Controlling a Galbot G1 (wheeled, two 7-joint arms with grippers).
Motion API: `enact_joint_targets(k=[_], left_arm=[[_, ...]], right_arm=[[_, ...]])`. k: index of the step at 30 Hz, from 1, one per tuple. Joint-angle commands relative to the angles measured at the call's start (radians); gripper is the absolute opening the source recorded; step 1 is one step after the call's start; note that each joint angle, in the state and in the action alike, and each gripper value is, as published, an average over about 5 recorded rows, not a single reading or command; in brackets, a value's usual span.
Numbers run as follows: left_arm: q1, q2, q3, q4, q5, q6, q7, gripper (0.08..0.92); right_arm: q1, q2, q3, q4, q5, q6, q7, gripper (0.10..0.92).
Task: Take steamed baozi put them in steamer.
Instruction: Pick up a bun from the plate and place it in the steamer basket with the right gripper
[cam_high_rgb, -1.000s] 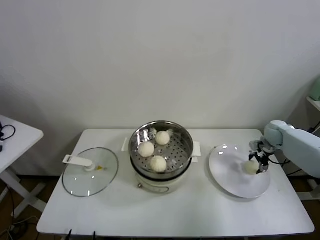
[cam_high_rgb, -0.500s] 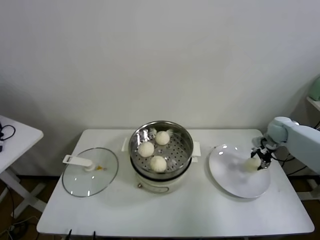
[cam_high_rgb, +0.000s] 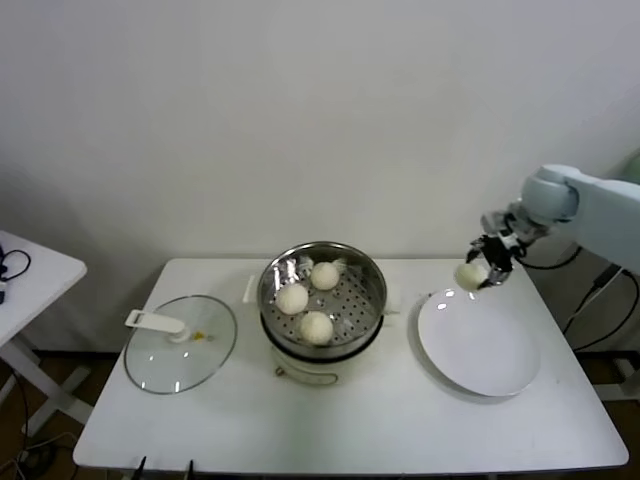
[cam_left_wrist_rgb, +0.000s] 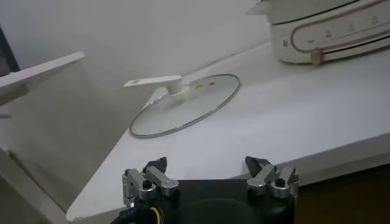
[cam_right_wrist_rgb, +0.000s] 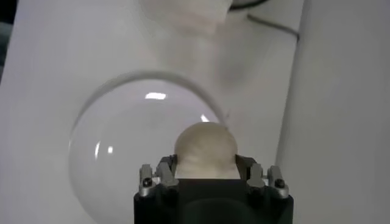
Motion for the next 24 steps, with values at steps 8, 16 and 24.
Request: enact_joint_targets(k=[8,16,24], left_arm=[[0.0,-0.02,0.008,-0.001,0.003,0.004,0.003,0.823],[0.005,-0.02,0.008,-0.002,0.008,0.004,0.003,0.823],[0.009,-0.03,0.009,0.0,0.021,0.003,0.003,0.823]], right_arm=[[0.129,0.19,0.018,0.245,0.317,-0.242,0.089,0.653],[-0.011,0.273,0.065,0.143,0.252,-0.261,0.12,0.653],[-0.152,0.314,0.104,0.069,0.179,-0.254,0.121,0.653]])
